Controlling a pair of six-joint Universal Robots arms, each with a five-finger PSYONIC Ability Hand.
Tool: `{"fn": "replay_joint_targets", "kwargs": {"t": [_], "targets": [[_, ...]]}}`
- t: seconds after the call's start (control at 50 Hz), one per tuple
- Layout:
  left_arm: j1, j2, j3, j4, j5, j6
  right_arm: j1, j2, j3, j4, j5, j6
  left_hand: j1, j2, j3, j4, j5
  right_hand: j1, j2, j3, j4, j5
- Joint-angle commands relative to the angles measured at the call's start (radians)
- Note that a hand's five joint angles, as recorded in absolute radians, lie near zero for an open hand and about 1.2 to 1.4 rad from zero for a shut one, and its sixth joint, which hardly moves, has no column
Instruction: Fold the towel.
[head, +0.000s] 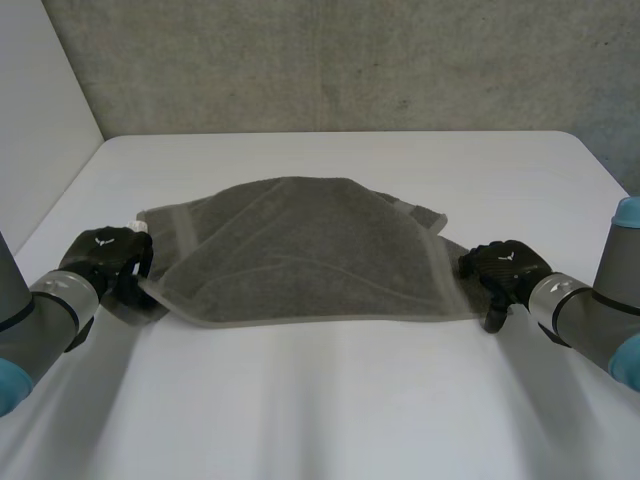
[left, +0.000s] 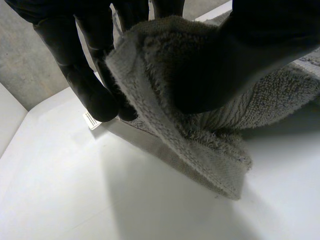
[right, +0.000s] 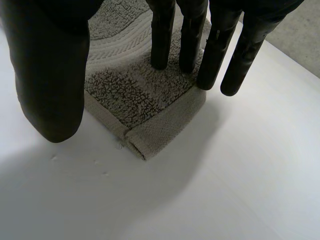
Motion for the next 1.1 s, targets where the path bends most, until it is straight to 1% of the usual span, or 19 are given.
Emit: {"fn": "replay_joint_targets", "kwargs": {"t": [0.02, 0.1, 0.34, 0.6, 0.7, 0.74, 0.78, 1.1], "targets": [[0.001, -0.002, 0.0, 0.003, 0.0, 0.0, 0.001, 0.032, -0.021, -0.024, 0.001, 0.003, -0.038, -0.106, -0.145, -0.12, -0.257, 0.058, 0.041, 0.06, 0.066, 0.082], [0.001, -0.002, 0.0, 0.003, 0.0, 0.0, 0.006, 0.034, -0.027, -0.052, 0.001, 0.003, -0.038, -0.106, -0.145, -0.12, -0.257, 0.119, 0.103, 0.121, 0.128, 0.143], [0.001, -0.002, 0.002, 0.003, 0.001, 0.0, 0.012, 0.049, -0.09, -0.05, -0.001, 0.003, -0.038, -0.106, -0.145, -0.12, -0.257, 0.123, 0.106, 0.124, 0.131, 0.146], [0.001, -0.011, 0.002, 0.004, 0.001, 0.0, 0.016, 0.078, -0.107, -0.052, -0.001, 0.003, -0.038, -0.106, -0.145, -0.12, -0.257, 0.128, 0.112, 0.13, 0.137, 0.152], [0.001, -0.015, 0.002, 0.004, 0.001, 0.0, 0.019, 0.08, -0.109, -0.055, 0.004, 0.003, -0.038, -0.106, -0.145, -0.12, -0.257, 0.216, 0.2, 0.218, 0.225, 0.24], [0.001, -0.017, 0.002, 0.004, 0.001, 0.0, 0.024, 0.08, -0.112, -0.068, 0.007, 0.006, -0.038, -0.106, -0.145, -0.12, -0.257, 0.319, 0.302, 0.321, 0.327, 0.343], [0.001, -0.017, 0.003, 0.003, 0.001, 0.0, 0.023, 0.08, -0.113, -0.079, 0.01, 0.007, -0.038, -0.106, -0.145, -0.12, -0.257, 0.337, 0.32, 0.339, 0.345, 0.361], [0.001, -0.017, 0.006, 0.003, 0.001, 0.0, 0.027, 0.075, -0.115, -0.087, 0.012, 0.014, -0.038, -0.106, -0.145, -0.12, -0.257, 0.337, 0.32, 0.339, 0.345, 0.361]]}}
